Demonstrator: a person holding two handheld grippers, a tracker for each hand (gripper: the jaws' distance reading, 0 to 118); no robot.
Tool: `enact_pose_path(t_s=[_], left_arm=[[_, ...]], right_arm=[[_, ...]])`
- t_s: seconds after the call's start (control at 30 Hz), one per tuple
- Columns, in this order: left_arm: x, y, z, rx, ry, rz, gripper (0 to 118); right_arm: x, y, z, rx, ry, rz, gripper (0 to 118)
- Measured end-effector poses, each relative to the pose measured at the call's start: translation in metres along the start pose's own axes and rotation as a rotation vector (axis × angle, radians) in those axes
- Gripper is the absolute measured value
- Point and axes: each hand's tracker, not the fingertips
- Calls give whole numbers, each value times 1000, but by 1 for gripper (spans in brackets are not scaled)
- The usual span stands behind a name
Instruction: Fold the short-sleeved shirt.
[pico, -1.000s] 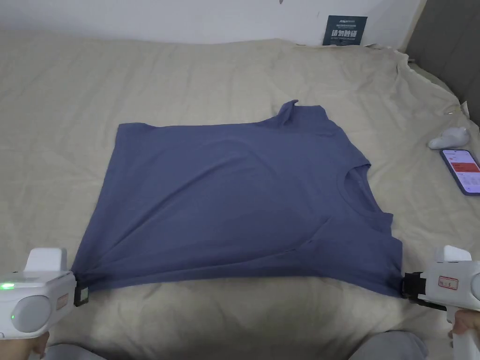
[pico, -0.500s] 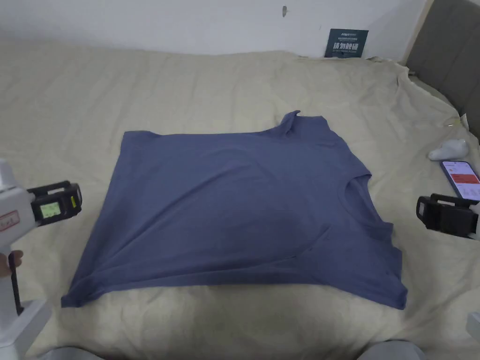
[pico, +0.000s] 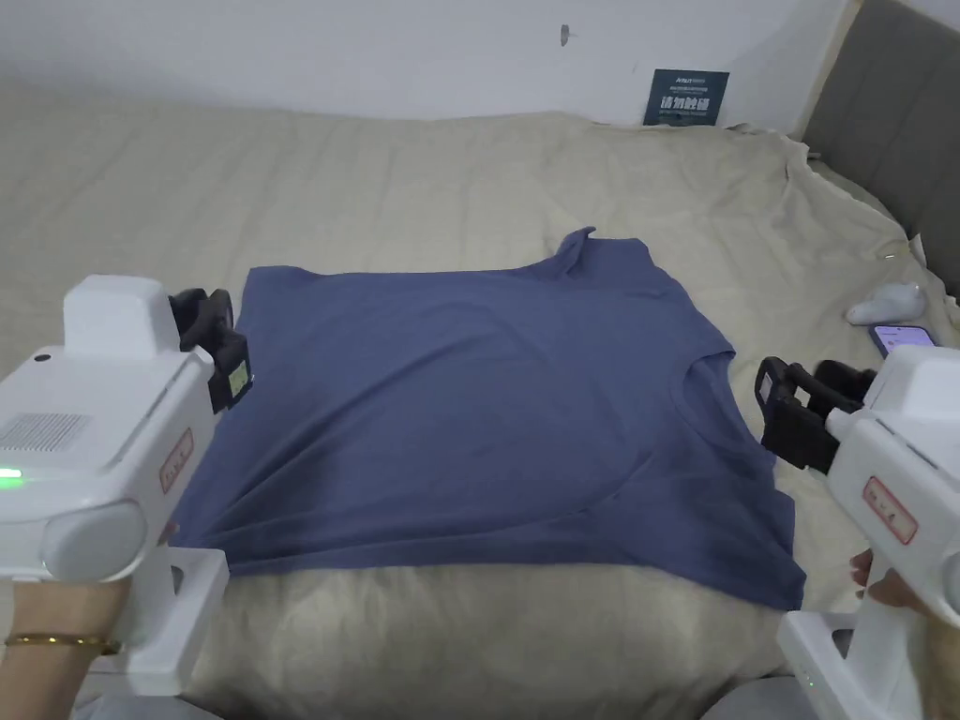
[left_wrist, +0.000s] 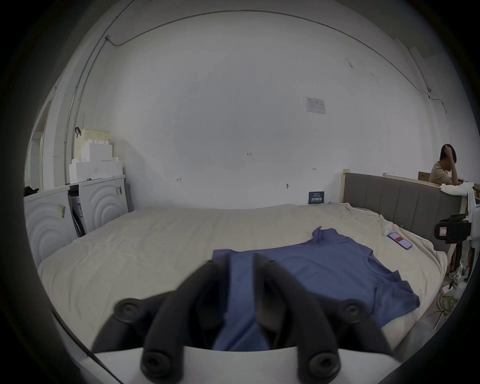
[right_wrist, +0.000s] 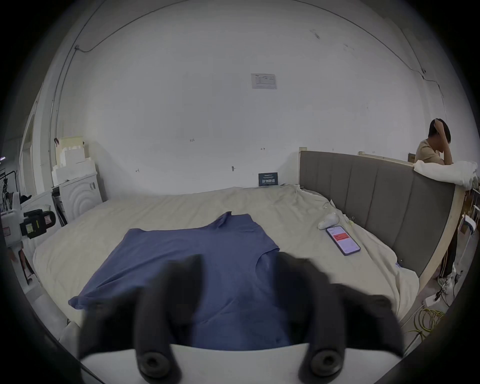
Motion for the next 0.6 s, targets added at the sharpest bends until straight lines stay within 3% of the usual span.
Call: enact_pose_path(t_s=[0.03,0.13,0.27,0.6], left_arm=[[2,-3,1,-6,-4,3,8],[6,-15,4,-25,-14,13,0],[8,-27,5,-38,-9,34,0],[7,-33,11,-17,34,39,0]], right_arm=[[-3,-2,1,3,-4,6,21],[-7,-4,2,6,10,-2,1],[-14,-7,3,23,-4,35,0],[-4,-15,-8,15,2,-8,0]])
